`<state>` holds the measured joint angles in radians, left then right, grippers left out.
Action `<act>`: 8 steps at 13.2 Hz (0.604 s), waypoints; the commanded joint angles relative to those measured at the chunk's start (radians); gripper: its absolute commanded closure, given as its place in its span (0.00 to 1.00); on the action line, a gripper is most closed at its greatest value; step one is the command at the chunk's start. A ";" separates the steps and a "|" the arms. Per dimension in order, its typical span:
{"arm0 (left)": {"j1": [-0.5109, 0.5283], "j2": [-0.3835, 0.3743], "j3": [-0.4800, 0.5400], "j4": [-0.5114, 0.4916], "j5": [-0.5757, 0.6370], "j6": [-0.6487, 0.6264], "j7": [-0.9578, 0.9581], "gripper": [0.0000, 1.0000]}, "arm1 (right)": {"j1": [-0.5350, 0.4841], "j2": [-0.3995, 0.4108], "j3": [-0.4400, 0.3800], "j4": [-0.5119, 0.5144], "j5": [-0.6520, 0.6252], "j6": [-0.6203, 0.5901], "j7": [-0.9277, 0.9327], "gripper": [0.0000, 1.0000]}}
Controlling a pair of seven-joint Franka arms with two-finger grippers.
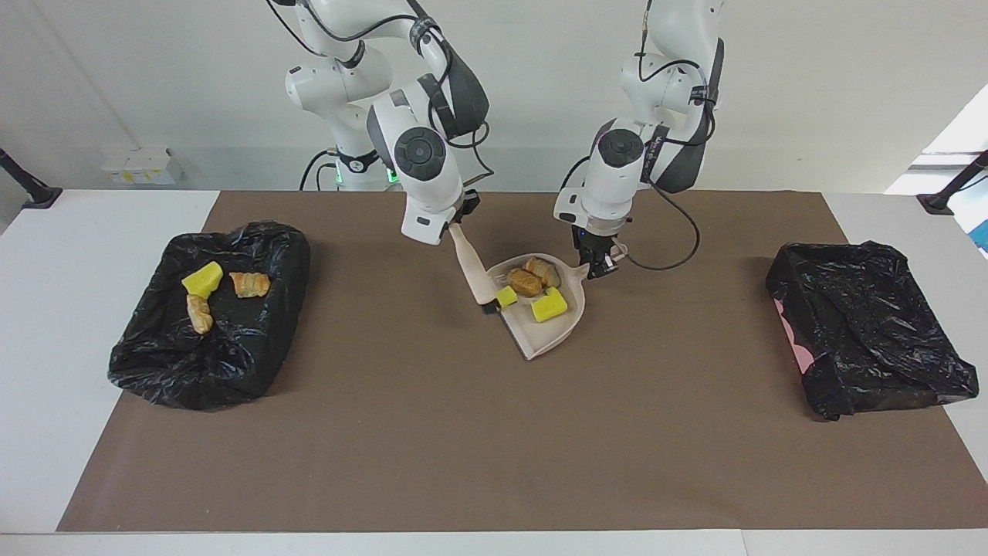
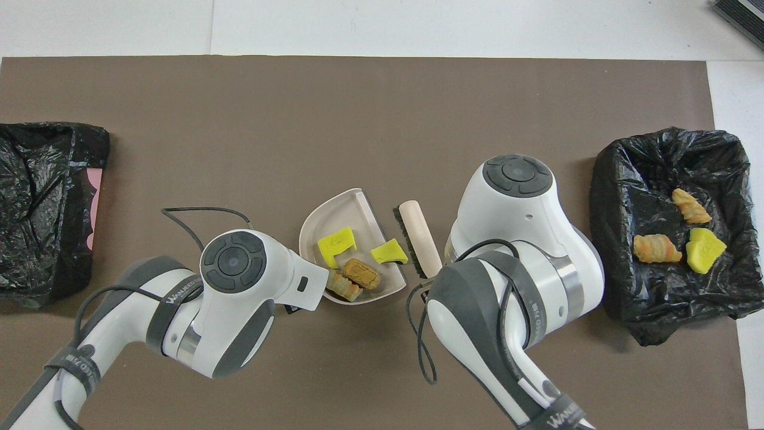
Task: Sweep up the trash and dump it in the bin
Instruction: 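Sweep remaining pieces into the dustpan with the right gripper's brush, then carry the dustpan to the other trash bag and tip it with the left gripper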
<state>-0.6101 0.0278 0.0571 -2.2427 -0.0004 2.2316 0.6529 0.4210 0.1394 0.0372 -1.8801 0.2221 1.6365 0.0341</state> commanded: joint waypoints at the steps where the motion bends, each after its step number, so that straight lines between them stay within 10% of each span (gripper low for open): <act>1: 0.015 0.009 0.003 -0.002 0.002 0.022 0.065 1.00 | -0.019 -0.061 0.007 -0.100 -0.020 0.087 0.090 1.00; 8: 0.176 -0.031 0.004 0.064 0.003 -0.032 0.328 1.00 | 0.062 -0.055 0.012 -0.166 -0.021 0.146 0.314 1.00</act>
<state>-0.4793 0.0258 0.0649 -2.1986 0.0008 2.2328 0.9015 0.4422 0.1179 0.0427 -2.0026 0.2153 1.7485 0.2750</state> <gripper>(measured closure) 0.687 0.740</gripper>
